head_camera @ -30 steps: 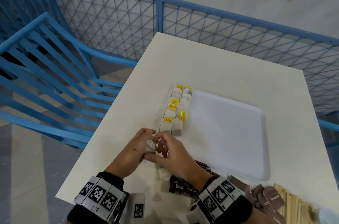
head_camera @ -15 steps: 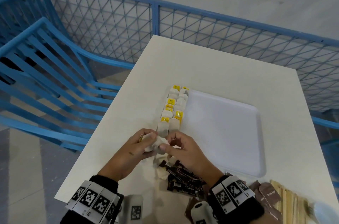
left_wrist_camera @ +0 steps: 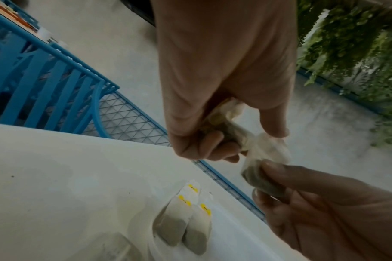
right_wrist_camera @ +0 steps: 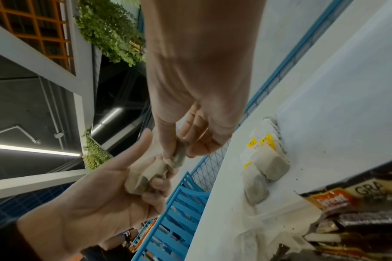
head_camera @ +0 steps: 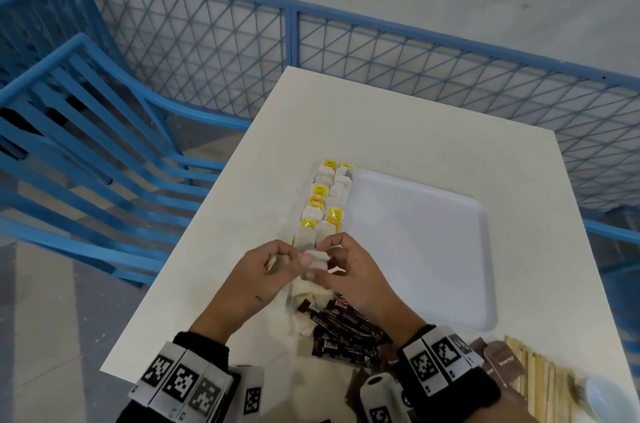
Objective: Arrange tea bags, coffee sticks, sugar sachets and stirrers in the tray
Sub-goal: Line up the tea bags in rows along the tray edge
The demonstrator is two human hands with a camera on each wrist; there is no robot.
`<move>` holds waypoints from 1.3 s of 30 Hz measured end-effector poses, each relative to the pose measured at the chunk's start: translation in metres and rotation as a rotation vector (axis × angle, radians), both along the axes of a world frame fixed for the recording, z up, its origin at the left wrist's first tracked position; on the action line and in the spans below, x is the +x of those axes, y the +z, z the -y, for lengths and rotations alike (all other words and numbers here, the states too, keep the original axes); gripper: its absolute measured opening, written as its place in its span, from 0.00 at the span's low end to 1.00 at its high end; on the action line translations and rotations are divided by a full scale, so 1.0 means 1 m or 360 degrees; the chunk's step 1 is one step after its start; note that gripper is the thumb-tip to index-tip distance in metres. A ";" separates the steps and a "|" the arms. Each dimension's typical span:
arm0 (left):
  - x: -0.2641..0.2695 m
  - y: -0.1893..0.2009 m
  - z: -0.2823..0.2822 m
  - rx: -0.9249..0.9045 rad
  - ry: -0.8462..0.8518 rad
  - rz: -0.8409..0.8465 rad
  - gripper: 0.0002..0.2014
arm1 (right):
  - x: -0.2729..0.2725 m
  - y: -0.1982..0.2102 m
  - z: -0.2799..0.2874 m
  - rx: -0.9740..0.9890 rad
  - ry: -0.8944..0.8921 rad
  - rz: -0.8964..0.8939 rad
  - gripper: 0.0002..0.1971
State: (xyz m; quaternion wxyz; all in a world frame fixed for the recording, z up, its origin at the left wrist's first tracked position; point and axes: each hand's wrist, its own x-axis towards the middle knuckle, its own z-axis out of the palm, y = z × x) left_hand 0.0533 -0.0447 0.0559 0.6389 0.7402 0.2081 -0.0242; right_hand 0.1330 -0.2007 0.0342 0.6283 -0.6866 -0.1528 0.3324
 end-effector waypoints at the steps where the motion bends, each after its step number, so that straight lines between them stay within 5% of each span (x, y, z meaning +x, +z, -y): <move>1: 0.000 -0.001 0.001 0.0026 -0.0007 -0.0026 0.19 | -0.001 -0.001 0.000 -0.0019 0.0006 0.0038 0.16; 5: -0.001 -0.003 0.001 -0.0023 -0.0001 -0.0118 0.27 | -0.005 -0.004 -0.001 -0.0031 0.0058 0.0106 0.14; 9: -0.002 -0.001 0.001 -0.0048 -0.0048 -0.0073 0.08 | -0.004 -0.006 0.001 0.0007 0.0034 0.0087 0.12; 12: -0.002 -0.004 0.002 0.0024 -0.0028 0.0000 0.04 | -0.002 -0.006 0.004 0.0043 0.0085 0.0016 0.09; 16: -0.001 -0.006 0.003 0.0091 0.0093 0.0117 0.03 | -0.003 -0.002 0.006 0.0062 0.0236 -0.0076 0.11; 27: -0.002 -0.006 -0.001 0.0118 0.0060 0.0121 0.10 | -0.005 0.003 0.001 -0.0014 0.0103 -0.0062 0.14; 31: 0.000 -0.010 -0.004 0.0041 0.0129 0.0083 0.01 | -0.004 -0.002 0.002 -0.0010 0.0187 -0.0102 0.06; 39: -0.001 -0.012 -0.005 -0.0062 0.0186 -0.0063 0.05 | -0.002 -0.010 0.004 -0.0147 0.0232 -0.0106 0.02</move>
